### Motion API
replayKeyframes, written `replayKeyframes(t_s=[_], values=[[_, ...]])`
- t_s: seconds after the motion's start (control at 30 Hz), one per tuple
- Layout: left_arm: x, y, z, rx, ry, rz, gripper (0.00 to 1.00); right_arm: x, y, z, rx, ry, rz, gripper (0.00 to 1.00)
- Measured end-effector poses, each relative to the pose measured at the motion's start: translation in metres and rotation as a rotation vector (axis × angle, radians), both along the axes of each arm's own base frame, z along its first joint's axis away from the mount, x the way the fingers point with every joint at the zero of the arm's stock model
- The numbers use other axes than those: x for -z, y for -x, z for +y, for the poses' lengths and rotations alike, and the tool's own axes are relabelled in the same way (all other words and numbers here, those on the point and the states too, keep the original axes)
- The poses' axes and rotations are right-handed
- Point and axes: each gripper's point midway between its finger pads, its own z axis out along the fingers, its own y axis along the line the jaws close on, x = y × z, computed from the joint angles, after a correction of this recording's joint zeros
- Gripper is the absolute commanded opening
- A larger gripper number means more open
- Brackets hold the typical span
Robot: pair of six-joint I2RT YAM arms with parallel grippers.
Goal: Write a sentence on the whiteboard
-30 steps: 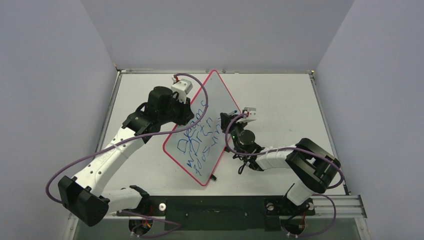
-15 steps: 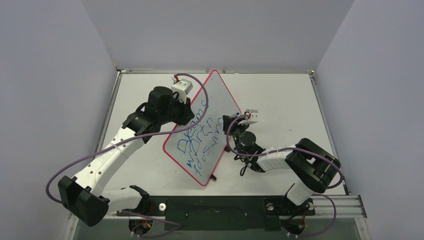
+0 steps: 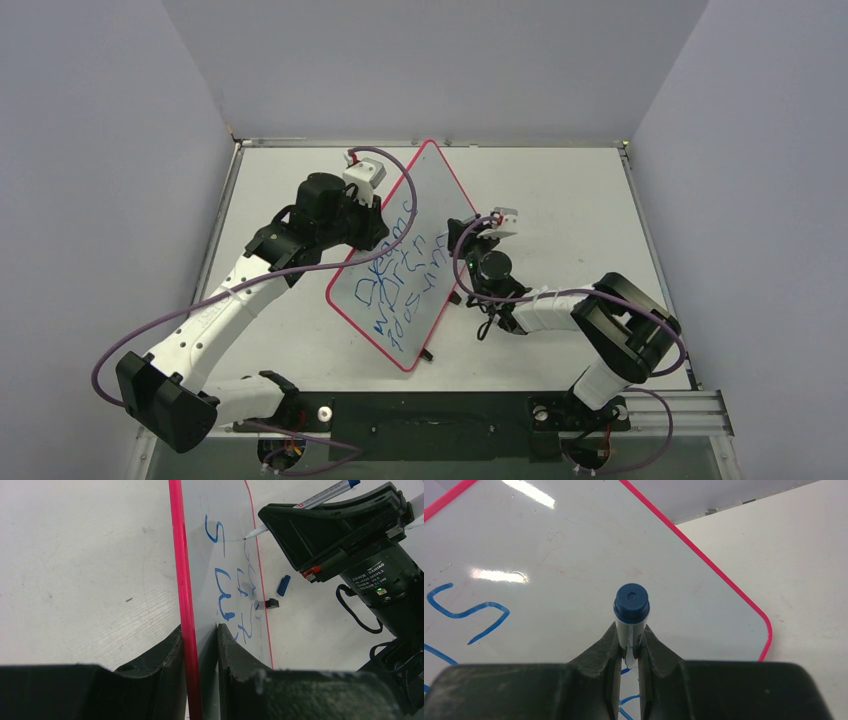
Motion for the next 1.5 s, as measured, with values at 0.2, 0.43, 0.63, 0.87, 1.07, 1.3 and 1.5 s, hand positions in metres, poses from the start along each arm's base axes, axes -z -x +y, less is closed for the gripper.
replayKeyframes(t_s=[0.2,0.43,0.63,0.87,1.07,1.3,1.5], values=[[0.0,0.0,0.0,0.0,0.0,0.0,0.0,-0.007,-0.004,0.004,-0.009,0.003,-0.012,0.0],[0.0,0.0,0.0,0.0,0.0,0.0,0.0,-0.008,-0.004,0.004,-0.01,0.004,-0.014,0.0],[0.0,0.0,0.0,-0.001,-0.001,0.001,0.0,0.006,-0.002,0.0,-0.006,0.015,0.005,0.0],[0.0,0.0,0.0,-0.001,-0.001,0.001,0.0,0.037,0.005,-0.013,0.02,0.035,0.058,0.0],[0.0,0.0,0.0,-0.001,-0.001,0.001,0.0,0.048,0.008,-0.018,0.041,0.02,0.072,0.0],[0.0,0.0,0.001,-0.001,-0.001,0.0,0.0,0.053,0.015,-0.016,0.043,0.011,0.083,0.0],[-0.001,0.001,0.002,-0.004,-0.002,-0.001,0.0,0.052,0.021,-0.009,0.034,0.009,0.082,0.0]])
